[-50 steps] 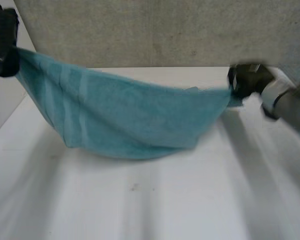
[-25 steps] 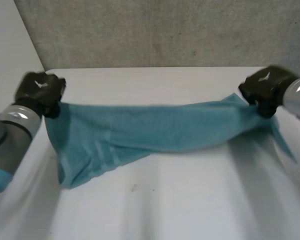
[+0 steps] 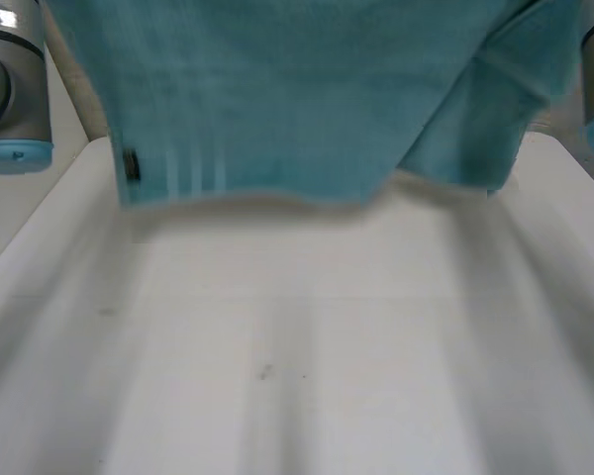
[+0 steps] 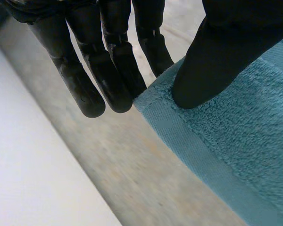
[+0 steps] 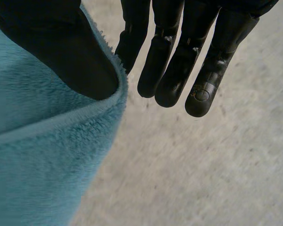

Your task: Fold the laundry

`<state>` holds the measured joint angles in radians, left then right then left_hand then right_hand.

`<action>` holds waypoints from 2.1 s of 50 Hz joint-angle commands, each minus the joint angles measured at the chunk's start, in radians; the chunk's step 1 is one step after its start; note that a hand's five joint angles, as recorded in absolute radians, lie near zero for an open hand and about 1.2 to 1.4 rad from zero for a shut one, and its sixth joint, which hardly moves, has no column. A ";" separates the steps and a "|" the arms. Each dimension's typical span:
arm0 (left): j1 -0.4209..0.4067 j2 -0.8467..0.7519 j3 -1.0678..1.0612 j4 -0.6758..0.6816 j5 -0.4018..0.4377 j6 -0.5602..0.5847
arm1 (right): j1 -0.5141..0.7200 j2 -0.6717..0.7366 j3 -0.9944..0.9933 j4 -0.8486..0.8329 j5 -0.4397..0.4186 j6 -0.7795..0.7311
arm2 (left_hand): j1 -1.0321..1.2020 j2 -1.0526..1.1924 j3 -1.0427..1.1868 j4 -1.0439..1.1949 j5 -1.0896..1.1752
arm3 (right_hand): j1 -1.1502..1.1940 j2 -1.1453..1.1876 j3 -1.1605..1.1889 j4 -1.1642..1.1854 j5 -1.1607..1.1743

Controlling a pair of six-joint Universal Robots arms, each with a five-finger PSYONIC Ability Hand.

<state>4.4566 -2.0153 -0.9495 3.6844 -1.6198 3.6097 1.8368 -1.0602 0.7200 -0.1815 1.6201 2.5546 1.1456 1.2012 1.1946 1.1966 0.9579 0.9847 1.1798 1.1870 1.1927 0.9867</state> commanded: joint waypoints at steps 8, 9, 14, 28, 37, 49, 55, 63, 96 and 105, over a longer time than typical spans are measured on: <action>0.012 0.136 -0.638 -0.007 0.063 -0.112 | -0.071 -0.153 0.555 0.333 -0.324 -0.155 | 0.251 0.195 0.202 0.200 0.264 | 0.412 0.217 0.209 0.204 0.235; 0.015 0.138 -0.666 -0.007 0.070 -0.112 | -0.074 -0.147 0.571 0.367 -0.324 -0.190 | 0.251 0.195 0.202 0.200 0.264 | 0.412 0.217 0.209 0.204 0.235; 0.050 0.139 -0.776 0.003 0.098 -0.114 | -0.083 -0.098 0.627 0.451 -0.313 -0.344 | 0.251 0.195 0.202 0.200 0.264 | 0.412 0.217 0.209 0.204 0.235; 0.096 0.138 -0.807 0.003 0.103 -0.118 | -0.117 -0.119 0.806 0.235 -0.312 0.002 | 0.251 0.195 0.202 0.200 0.264 | -0.583 -0.778 -0.785 -0.791 -0.759; 0.130 0.139 -0.807 0.006 0.097 -0.117 | -0.226 -0.276 1.070 0.039 -0.322 0.246 | 0.251 0.195 0.202 0.200 0.264 | -0.562 -0.757 -0.764 -0.770 -0.739; 0.211 0.138 -0.807 0.092 0.090 -0.105 | -0.311 -0.276 1.138 0.019 -0.397 0.231 | 0.251 0.195 0.202 0.200 0.264 | -0.459 -0.654 -0.662 -0.667 -0.636; 0.198 0.138 -0.819 0.089 0.092 -0.115 | -0.306 -0.221 1.128 0.020 -0.401 0.165 | 0.251 0.195 0.202 0.200 0.264 | -0.374 -0.569 -0.577 -0.582 -0.551; 0.187 0.135 -0.835 0.097 0.097 -0.114 | -0.306 -0.146 1.116 0.007 -0.401 0.130 | 0.251 0.195 0.202 0.200 0.264 | -0.283 -0.478 -0.486 -0.491 -0.460; 0.187 0.119 -0.842 0.098 0.100 -0.112 | -0.298 0.012 1.016 -0.056 -0.394 0.122 | 0.251 0.195 0.202 0.200 0.264 | -0.122 -0.317 -0.324 -0.330 -0.298; 0.187 0.119 -0.842 0.098 0.100 -0.112 | -0.298 0.032 1.001 -0.058 -0.393 0.118 | 0.251 0.195 0.202 0.200 0.264 | -0.095 -0.290 -0.298 -0.303 -0.272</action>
<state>4.6433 -1.8958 -1.7914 3.7826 -1.5203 3.4974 1.5384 -1.0394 1.7286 -0.2381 1.2263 2.6767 1.1456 1.2022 1.1951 1.1967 0.9579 0.6592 0.7685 0.7702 0.7685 0.5636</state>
